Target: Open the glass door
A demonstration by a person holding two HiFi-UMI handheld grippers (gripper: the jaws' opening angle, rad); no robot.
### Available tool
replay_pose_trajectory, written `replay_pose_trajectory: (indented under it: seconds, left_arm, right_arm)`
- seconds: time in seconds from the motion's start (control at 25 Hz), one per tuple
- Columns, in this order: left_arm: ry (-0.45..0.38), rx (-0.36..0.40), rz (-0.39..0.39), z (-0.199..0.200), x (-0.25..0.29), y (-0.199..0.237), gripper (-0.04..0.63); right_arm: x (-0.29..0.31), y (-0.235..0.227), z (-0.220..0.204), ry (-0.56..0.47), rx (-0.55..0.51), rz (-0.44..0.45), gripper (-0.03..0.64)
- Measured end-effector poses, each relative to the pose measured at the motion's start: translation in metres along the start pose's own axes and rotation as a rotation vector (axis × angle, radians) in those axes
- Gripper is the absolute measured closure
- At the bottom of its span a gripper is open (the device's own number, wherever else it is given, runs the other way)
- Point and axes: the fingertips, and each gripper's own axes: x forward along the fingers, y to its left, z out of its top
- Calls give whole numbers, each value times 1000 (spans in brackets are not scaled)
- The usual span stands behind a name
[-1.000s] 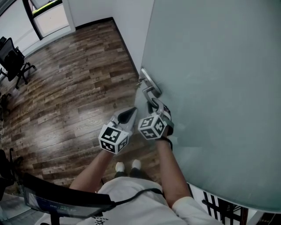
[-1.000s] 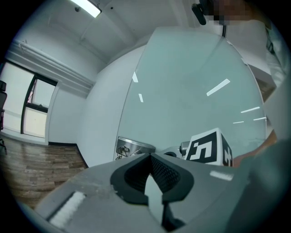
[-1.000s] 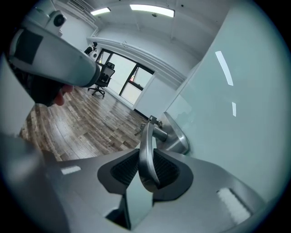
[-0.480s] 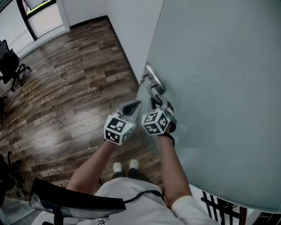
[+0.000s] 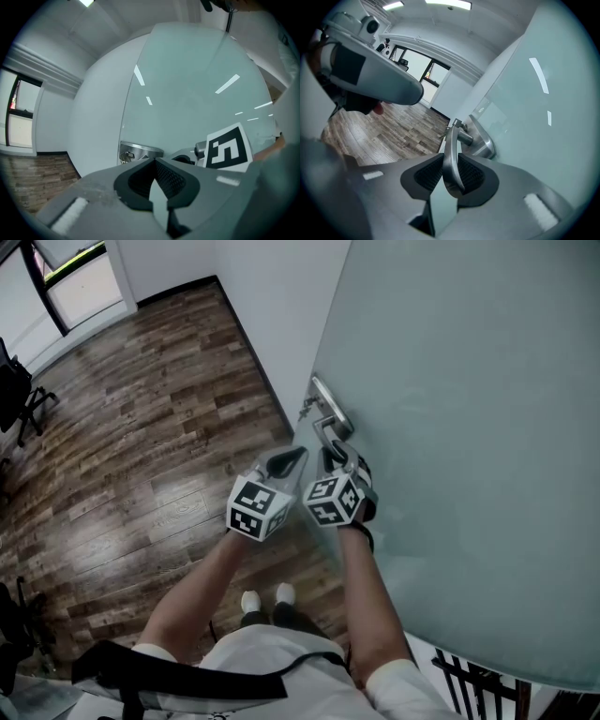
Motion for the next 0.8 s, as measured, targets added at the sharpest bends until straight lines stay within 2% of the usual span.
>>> replay_pose_trajectory:
  seconds: [0.28, 0.8]
  left_arm:
    - [0, 1, 0, 6, 10, -1, 591]
    - [2, -1, 20, 4, 0, 6, 591]
  right_arm:
    - [6, -21, -7, 14, 17, -8, 520]
    - [11, -27, -13, 27, 24, -24, 520]
